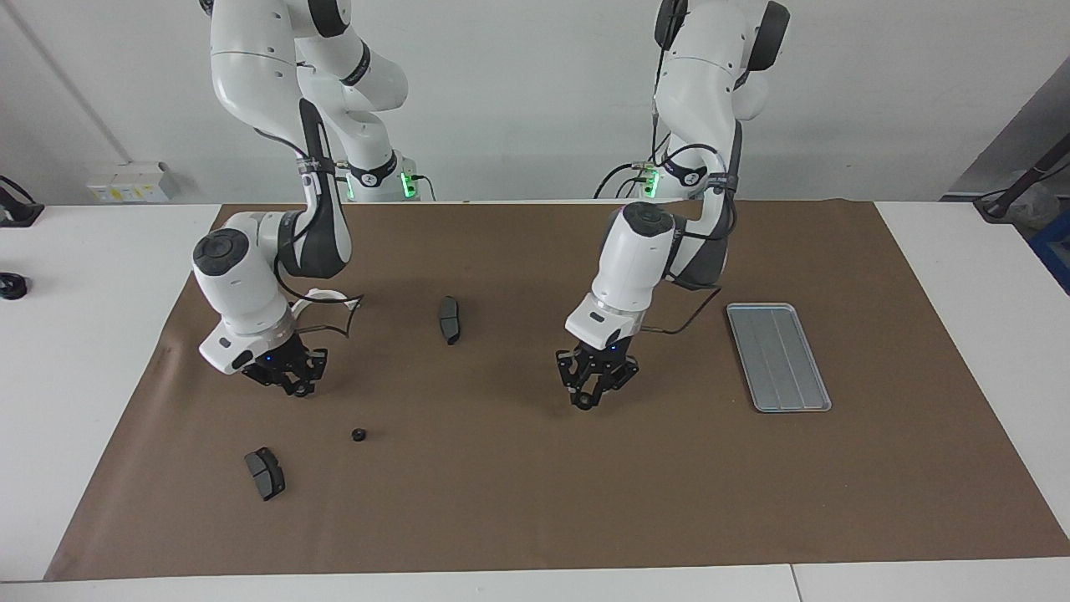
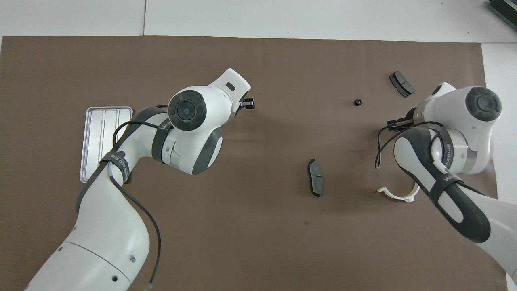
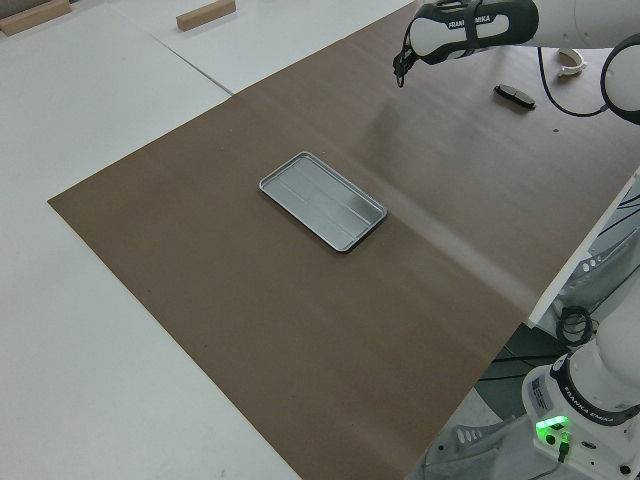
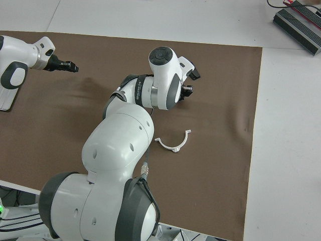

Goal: Place bearing gear from tray to pile

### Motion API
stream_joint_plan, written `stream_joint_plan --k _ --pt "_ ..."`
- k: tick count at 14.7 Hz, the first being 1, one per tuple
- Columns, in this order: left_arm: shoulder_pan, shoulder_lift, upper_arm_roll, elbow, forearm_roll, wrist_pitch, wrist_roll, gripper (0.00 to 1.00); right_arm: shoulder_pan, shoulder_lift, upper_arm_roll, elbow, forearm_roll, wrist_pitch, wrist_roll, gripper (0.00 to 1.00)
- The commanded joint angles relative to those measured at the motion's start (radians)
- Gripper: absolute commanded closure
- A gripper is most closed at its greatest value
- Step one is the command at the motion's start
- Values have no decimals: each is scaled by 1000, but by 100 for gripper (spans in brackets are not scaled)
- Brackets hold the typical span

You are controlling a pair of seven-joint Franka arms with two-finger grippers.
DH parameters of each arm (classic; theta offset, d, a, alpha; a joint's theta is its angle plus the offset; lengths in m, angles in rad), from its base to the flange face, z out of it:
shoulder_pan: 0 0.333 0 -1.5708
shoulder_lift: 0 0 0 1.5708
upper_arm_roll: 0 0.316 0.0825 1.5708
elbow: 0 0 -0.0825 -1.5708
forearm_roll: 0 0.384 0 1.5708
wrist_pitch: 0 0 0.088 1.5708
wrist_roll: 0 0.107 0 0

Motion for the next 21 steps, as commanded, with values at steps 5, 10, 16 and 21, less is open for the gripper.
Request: stream_joint_plan --k 5,10,16,21 --pt "-59 47 14 35 -21 130 -27 99 -17 -18 12 6 14 18 -66 0" --pt "-101 33 15 -25 -21 135 -59 1 13 -26 33 182 34 -192 146 0" --pt "-69 -13 24 -42 -16 91 -50 0 148 31 35 375 88 -292 343 0" --pt "52 -232 23 -241 -13 13 117 0 331 158 32 509 65 -288 489 0"
